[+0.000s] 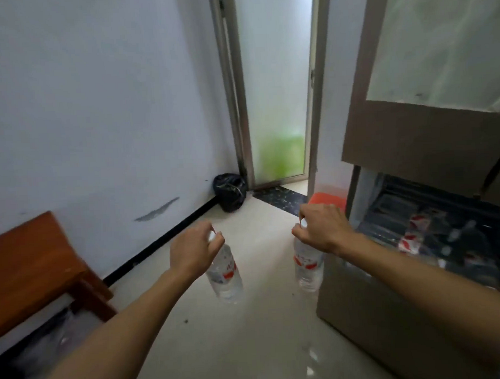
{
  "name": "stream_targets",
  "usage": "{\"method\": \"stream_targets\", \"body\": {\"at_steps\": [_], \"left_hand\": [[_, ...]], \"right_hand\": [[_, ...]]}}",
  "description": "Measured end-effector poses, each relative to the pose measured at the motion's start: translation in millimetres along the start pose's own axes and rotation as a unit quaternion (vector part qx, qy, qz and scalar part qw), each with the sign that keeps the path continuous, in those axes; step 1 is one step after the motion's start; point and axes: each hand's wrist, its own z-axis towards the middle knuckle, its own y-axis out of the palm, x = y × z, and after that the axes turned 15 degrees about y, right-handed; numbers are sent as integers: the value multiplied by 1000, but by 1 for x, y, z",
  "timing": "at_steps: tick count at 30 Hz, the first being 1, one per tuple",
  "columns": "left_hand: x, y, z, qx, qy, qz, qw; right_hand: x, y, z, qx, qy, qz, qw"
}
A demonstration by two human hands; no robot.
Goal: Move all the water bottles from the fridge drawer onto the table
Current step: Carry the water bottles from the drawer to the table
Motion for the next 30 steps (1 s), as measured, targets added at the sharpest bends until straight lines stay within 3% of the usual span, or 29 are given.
{"method": "stream_targets", "body": {"at_steps": [9,16,22,30], "left_hand": [[-192,-120,-188,-6,-171,109,979],[-315,-208,-321,-12,-270,141,952],[-398,-254,-410,22,-390,138,910],[-519,-290,-476,19,-485,165,859]], "right_hand": [[-267,77,-54,-68,-157,52,984],[-478,129,-113,-121,-266,93,952],[-633,166,-136,-154,-370,101,911],[-823,241,-147,-196,-494,69,844]]}}
